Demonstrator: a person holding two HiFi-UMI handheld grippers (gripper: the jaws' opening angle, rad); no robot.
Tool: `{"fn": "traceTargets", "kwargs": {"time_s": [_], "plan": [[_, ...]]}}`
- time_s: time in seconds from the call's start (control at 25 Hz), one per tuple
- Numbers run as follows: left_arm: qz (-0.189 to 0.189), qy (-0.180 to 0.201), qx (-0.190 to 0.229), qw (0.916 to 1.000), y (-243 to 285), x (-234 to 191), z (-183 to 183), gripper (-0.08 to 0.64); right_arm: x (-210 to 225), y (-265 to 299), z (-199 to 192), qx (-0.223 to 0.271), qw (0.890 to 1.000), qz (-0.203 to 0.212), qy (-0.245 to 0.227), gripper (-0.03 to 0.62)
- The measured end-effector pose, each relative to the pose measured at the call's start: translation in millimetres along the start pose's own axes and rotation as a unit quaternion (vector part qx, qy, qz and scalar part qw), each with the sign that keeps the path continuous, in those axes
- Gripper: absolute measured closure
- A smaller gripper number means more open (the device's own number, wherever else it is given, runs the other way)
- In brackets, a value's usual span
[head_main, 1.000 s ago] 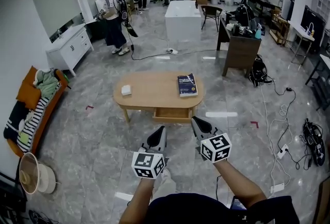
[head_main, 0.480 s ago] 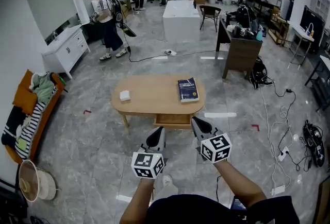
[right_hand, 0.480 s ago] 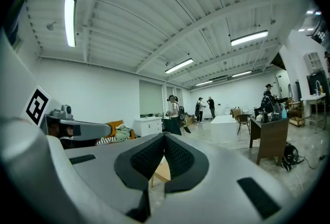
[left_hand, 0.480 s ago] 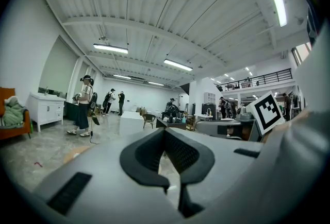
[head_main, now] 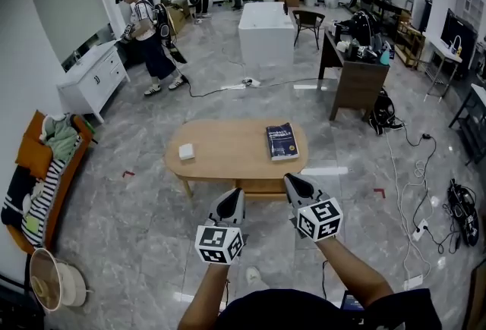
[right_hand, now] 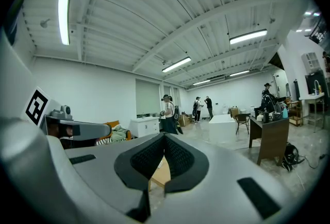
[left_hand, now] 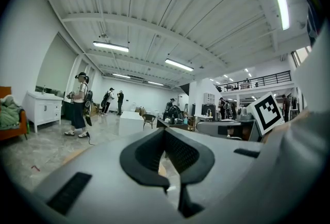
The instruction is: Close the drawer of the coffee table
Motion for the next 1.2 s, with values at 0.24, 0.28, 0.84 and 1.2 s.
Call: {"fn": "traceTargets", "kwargs": {"time_s": [0.24,0.28,0.84,1.2], "plan": [[-0.014,-0.01,-0.007,0.9998,11,-36,-9,0.558,-9,38,-1,-0.007,1.0,-0.006,-0.001,0.581],[-0.016,-0.011,-0.007,0.9998,13,-41,-8,0.558,-11,43,0,-0.008,1.0,-0.007,-0.002,0.581],[-0.034,-0.028,-0.008,0.999,31,-93,-16,0.558,-21,91,-4,-0.026,0.999,-0.028,-0.012,0.581],[-0.036,-0.039,-0.012,0.9985,34,-117,-26,0.558,-29,110,-12,-0.033,0.999,-0.033,-0.01,0.581]]}}
Point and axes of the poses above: the fingertips, and each gripper's own axes: y forward along the fingers, x to its right, z out of its top, the point moved 5 cm from there along -y, backward along the fingers, and after that the axes turned 4 degrees about y, right-handed, at the moved point
